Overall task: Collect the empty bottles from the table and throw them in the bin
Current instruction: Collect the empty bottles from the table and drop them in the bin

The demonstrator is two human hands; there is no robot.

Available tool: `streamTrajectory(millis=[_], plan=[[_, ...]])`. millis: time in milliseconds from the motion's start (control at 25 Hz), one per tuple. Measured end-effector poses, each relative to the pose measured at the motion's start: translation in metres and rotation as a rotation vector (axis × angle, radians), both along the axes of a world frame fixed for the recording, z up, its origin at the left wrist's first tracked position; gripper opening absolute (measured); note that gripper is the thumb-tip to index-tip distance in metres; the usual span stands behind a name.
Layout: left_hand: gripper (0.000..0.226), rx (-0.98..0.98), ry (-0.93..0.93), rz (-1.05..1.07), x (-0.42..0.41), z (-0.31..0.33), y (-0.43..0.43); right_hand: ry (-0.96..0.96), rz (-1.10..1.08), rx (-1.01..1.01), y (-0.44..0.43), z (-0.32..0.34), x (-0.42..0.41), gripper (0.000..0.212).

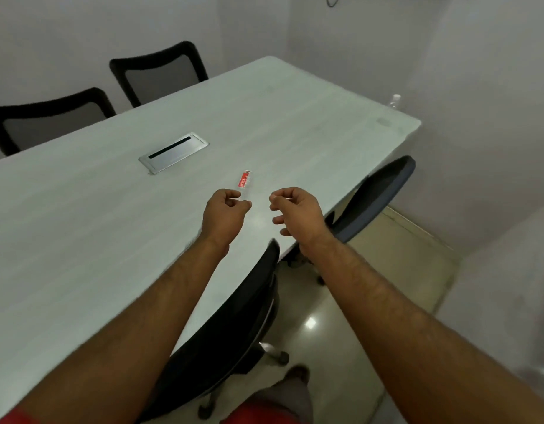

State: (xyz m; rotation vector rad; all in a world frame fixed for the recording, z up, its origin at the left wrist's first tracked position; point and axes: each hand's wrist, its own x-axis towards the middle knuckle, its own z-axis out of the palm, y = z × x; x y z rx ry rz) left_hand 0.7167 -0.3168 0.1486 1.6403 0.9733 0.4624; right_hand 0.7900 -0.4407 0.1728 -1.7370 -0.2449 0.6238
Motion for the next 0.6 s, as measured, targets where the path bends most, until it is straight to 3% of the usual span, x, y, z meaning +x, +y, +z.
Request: streamTrajectory(millis=[240, 480, 600], plan=[[0.046, -0.020, 0.293, 0.055, 0.101, -0.091, 0.072, 0.035, 0.233, -0.115, 0.065, -0.067, 0.129, 0.021], [0.080, -0.095, 0.489, 0.207, 0.170, -0.162, 0.117, -0.065, 0.492, -0.278, 0.143, -0.149, 0.209, 0.023], [0.066, -0.101, 0.578, 0.238, 0.190, -0.197, 0.136, -0.105, 0.597, -0.326, 0.171, -0.174, 0.234, 0.025]])
